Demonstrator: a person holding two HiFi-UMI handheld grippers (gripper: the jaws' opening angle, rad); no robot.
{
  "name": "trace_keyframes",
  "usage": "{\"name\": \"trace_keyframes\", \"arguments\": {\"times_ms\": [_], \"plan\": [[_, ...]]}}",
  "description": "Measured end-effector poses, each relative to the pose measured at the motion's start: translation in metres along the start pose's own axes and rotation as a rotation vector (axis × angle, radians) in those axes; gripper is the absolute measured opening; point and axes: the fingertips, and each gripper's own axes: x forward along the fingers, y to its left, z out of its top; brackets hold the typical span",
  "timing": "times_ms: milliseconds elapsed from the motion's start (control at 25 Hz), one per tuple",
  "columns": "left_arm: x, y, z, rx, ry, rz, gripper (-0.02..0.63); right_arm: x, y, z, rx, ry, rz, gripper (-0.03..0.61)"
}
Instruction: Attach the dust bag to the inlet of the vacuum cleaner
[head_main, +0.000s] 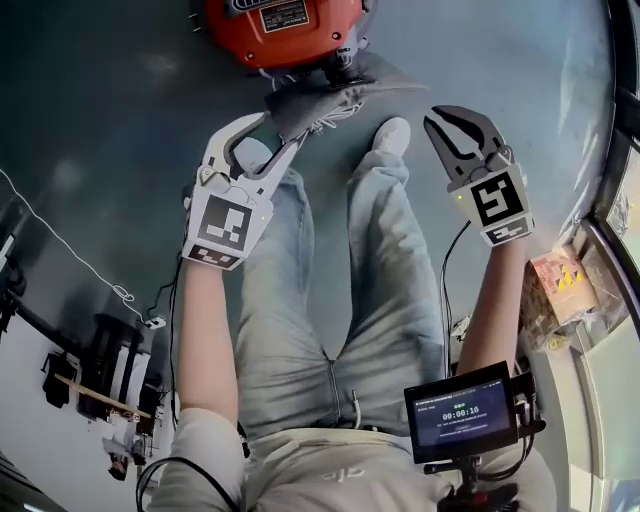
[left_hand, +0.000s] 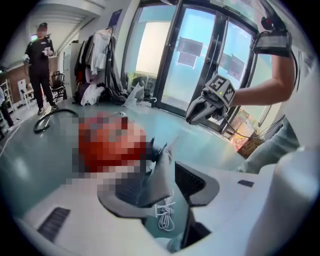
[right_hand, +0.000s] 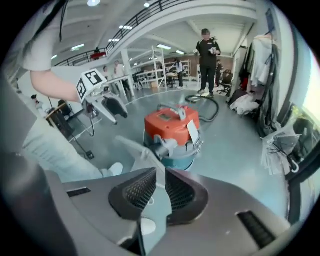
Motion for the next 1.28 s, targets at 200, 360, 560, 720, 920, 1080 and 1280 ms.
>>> {"name": "trace_keyframes", "arguments": {"times_ms": [200, 360, 560, 720, 920, 1080, 1280], "plan": [[-0.060, -0.005, 0.086, 0.027, -0.142, 0.048, 0.193, -0.053, 0.009, 0.100, -0.090, -0.155, -0.065, 0.038], [-0.131, -0.016, 0.171, 0.050, -0.251, 0.082, 0.193, -0.125, 0.021, 0.199, -0.091, -0.304, -0.111, 0.038], [-0.243, -0.041, 0.282, 0.089, -0.419, 0.093, 0.193, -0.245, 0.028, 0.317, -0.019, -0.492, -0.206, 0.037], [-0.338, -0.074, 0.347, 0.159, -0.504, 0.110, 0.193, -0.348, 0.067, 0.386, -0.008, -0.617, -0.294, 0.037], [-0.444, -0.132, 0.396, 0.241, -0.624, 0.144, 0.193, -0.450, 0.128, 0.430, -0.030, -0.735, -0.376, 0.037], [-0.493, -0.181, 0.412, 0.272, -0.661, 0.242, 0.192, -0.514, 0.172, 0.433, -0.013, -0.861, -0.366, 0.037], [-0.532, -0.226, 0.413, 0.169, -0.733, 0.332, 0.192, -0.565, 0.212, 0.430, -0.031, -0.972, -0.258, 0.037]]}}
